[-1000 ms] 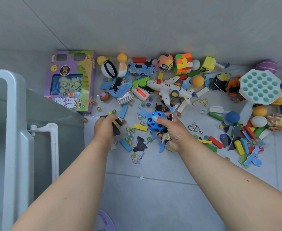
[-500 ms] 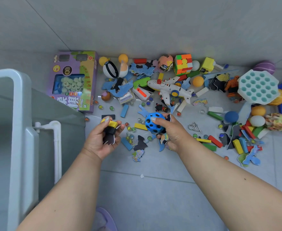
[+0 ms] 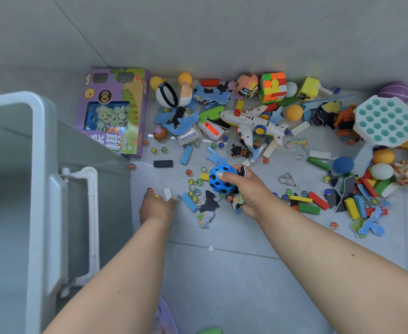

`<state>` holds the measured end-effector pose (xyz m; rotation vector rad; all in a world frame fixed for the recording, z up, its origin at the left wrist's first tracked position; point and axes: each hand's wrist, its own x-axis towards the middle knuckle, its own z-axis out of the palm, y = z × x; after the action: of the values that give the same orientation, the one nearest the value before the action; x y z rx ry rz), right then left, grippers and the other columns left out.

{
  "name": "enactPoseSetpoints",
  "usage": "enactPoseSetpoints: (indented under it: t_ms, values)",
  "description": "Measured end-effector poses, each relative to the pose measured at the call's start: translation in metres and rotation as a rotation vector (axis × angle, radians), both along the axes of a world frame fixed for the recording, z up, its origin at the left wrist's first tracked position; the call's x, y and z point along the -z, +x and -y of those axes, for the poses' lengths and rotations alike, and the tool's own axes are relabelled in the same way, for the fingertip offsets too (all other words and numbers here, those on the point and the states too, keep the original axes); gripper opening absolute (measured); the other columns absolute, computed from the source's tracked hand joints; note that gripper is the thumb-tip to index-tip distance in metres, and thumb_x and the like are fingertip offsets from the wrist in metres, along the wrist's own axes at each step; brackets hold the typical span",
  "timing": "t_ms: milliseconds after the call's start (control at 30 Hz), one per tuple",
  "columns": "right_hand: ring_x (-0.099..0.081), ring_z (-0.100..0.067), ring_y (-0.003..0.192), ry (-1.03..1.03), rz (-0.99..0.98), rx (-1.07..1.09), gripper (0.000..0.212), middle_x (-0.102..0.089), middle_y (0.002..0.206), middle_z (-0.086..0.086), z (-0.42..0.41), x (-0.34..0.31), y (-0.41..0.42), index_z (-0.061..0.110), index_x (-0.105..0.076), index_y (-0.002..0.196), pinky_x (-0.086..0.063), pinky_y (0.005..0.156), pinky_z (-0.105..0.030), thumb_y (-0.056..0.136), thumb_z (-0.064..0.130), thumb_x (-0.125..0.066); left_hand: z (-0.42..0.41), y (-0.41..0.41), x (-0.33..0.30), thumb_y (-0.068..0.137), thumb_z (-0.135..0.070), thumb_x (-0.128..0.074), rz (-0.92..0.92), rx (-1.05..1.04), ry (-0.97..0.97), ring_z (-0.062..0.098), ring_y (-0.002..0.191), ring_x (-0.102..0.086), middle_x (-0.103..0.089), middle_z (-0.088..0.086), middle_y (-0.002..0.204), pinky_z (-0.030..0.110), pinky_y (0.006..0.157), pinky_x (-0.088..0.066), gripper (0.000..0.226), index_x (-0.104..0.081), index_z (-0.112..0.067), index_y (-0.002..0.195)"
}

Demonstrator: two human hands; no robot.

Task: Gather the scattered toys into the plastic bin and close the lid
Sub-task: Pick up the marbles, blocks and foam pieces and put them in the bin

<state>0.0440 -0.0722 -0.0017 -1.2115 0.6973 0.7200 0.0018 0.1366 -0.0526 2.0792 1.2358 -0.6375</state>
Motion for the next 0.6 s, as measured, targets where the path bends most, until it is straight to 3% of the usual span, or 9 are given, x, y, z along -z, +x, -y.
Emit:
enactPoseSetpoints:
  t_ms: [67,133,200,400,600]
  values:
    - [-0.058,-0.020,0.075,0.000,0.002,-0.004,0.025,-0.063,0.093,-0.008,0.000,0.000,-0.001,0.019,-0.056,0.095,-0.040,0.052,-0.026,0.077,0.020,-0.074,0.007,0.003,0.000,0.078,-0.047,-0.071,-0.014,0.028,0.006,0.032,0.096,-0.064,-0.065,0.006,0.105,0.038,0.082,-0.054,0.069,-0.046,-0.009,0.130]
    - [-0.058,-0.021,0.077,-0.002,0.009,-0.005,0.025,-0.063,0.093,-0.008,0.001,0.000,0.000,0.020,-0.056,0.094,-0.040,0.051,-0.026,0.077,0.020,-0.074,0.012,0.008,0.001,0.080,-0.046,-0.069,-0.031,0.081,0.011,0.030,0.090,-0.064,-0.067,0.009,0.100,0.030,0.074,-0.049,0.051,-0.057,-0.005,0.108]
    - [-0.057,-0.023,0.079,-0.007,0.014,-0.005,0.024,-0.062,0.093,-0.008,0.002,-0.001,0.000,0.020,-0.056,0.093,-0.040,0.052,-0.026,0.077,0.020,-0.074,0.015,0.016,0.000,0.081,-0.042,-0.070,-0.050,0.076,0.009,0.030,0.094,-0.062,-0.063,0.008,0.097,0.028,0.071,-0.043,0.043,-0.053,-0.006,0.098]
    - [-0.056,-0.022,0.080,-0.004,0.020,-0.003,0.023,-0.062,0.093,-0.008,0.003,-0.002,0.000,0.020,-0.056,0.093,-0.039,0.052,-0.026,0.077,0.019,-0.073,0.019,0.025,0.000,0.083,-0.031,-0.064,-0.133,0.142,0.055,0.035,0.095,-0.063,-0.056,0.009,0.097,0.030,0.068,-0.046,0.037,-0.057,-0.005,0.108]
    - [-0.057,-0.024,0.082,-0.005,0.023,-0.001,0.022,-0.062,0.096,-0.009,0.008,0.000,0.000,0.022,-0.056,0.092,-0.040,0.053,-0.026,0.078,0.020,-0.073,0.015,0.017,-0.003,0.084,-0.033,-0.055,0.052,0.091,0.074,0.037,0.092,-0.060,-0.061,0.016,0.101,0.033,0.073,-0.048,0.035,-0.054,-0.001,0.101]
